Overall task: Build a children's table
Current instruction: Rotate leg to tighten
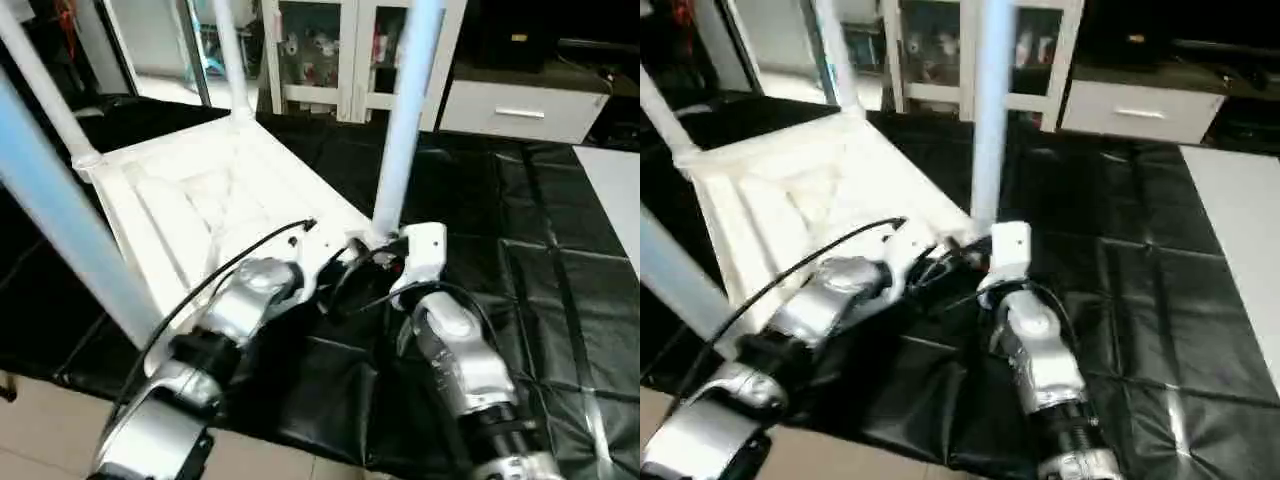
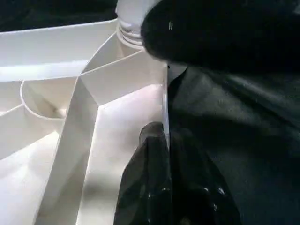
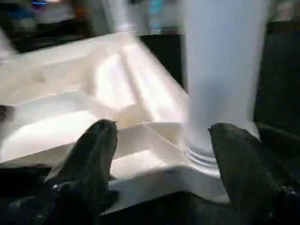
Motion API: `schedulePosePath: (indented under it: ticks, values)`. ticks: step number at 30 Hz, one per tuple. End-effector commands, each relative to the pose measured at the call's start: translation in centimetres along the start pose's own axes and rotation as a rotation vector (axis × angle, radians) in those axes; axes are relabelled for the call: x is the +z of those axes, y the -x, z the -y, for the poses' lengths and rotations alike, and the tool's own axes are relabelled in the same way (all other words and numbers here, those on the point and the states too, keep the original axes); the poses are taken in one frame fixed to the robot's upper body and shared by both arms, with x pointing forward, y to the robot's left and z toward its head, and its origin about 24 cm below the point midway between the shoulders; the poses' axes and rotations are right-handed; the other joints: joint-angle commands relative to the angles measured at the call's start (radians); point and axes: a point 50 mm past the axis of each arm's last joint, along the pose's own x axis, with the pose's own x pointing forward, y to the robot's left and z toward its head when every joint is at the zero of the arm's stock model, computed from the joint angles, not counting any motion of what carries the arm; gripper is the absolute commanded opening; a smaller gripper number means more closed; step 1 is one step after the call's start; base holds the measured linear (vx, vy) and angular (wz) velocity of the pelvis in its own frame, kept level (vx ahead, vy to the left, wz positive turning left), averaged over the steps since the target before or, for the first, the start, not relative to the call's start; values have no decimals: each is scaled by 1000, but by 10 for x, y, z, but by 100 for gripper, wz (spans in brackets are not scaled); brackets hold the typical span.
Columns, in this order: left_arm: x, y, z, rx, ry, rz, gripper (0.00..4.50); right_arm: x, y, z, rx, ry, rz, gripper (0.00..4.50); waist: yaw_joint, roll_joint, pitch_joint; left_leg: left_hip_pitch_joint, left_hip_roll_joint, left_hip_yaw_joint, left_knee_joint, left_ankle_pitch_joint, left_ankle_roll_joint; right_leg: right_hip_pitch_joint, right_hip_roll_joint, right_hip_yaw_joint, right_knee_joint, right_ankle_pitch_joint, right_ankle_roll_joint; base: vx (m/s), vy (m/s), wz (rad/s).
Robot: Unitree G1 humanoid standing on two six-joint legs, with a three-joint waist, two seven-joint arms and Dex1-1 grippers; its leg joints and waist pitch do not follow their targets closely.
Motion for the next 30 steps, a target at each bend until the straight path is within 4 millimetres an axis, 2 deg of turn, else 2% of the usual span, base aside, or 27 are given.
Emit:
schedulePosePath:
  ticks: [1,2,4,5,7,8,9,10,11,14,15,18,20,26,28,30]
  values:
    - [-20,7,6,-80,12,-50,0,12,7,6,117,50,-4,366,10,-16,-55,-7,25,-6,-73,-200,87,60,-39,28,-70,-192,-220,0,0,0]
    - [-26,14,10,-149,-5,-72,0,15,17,15,191,88,-45,367,12,-13,-54,-8,28,-5,-73,-179,92,60,-38,28,-66,-157,-233,0,0,0]
    - [-28,19,13,-203,-14,-78,0,18,24,21,239,132,-71,398,15,-12,-54,-6,30,-3,-71,-166,97,58,-39,30,-63,-125,-249,0,0,0]
    - [-30,22,15,-235,-19,-81,0,19,29,25,268,167,-89,405,17,-13,-53,-2,30,0,-70,-177,94,56,-38,30,-64,-133,-255,0,0,0]
    - [-33,28,18,-289,-31,-90,0,20,38,32,314,209,-125,407,19,-12,-51,-2,31,1,-71,-190,93,56,-39,31,-65,-148,-256,0,0,0]
    - [-35,35,22,-370,-50,-93,0,21,48,38,373,260,-172,407,22,-12,-50,1,30,2,-72,-204,86,51,-39,31,-69,-179,-253,0,0,0]
    - [-36,40,26,-429,-61,-89,0,22,55,41,413,287,-199,407,25,-8,-50,2,31,0,-73,-212,82,52,-40,31,-67,-189,-251,0,0,0]
    - [-36,43,28,-469,-69,-86,0,22,59,43,440,304,-218,407,30,-12,-50,2,35,0,-73,-209,83,54,-40,33,-66,-178,-245,0,0,0]
    - [-36,46,31,-508,-75,-82,0,23,61,44,458,309,-235,407,35,-10,-49,4,35,3,-74,-208,82,51,-41,34,-66,-175,-248,0,0,0]
    - [-38,54,38,-607,-79,-115,0,22,66,42,530,320,-278,407,39,-9,-48,9,35,5,-73,-220,78,47,-38,34,-64,-167,-261,0,0,0]
    - [-38,54,38,-607,-79,-115,0,22,66,42,530,320,-278,407,43,-1,-48,11,36,4,-74,-227,73,47,-40,35,-64,-172,-262,0,0,0]
    - [-37,54,41,-632,-84,-124,0,19,68,38,599,334,-310,407,40,-6,-43,11,35,4,-79,-271,54,46,-38,35,-70,-229,-247,0,0,0]
    - [-35,53,42,-623,-95,-121,0,18,67,34,641,328,-324,407,41,-5,-43,18,36,6,-79,-295,41,41,-38,37,-75,-261,-241,0,0,0]
    - [-33,53,40,-617,-98,-121,0,17,64,33,682,340,-340,407,45,-7,-46,11,34,4,-80,-270,40,47,-38,37,-70,-243,-229,0,0,0]
    - [-32,53,40,-615,-99,-123,0,17,62,33,688,345,-345,378,46,-7,-47,10,33,4,-78,-257,43,48,-39,37,-69,-232,-232,0,0,0]
    - [-32,54,39,-610,-101,-126,0,17,61,34,698,345,-352,371,46,-7,-48,10,33,4,-77,-249,44,49,-39,37,-68,-222,-237,0,0,0]
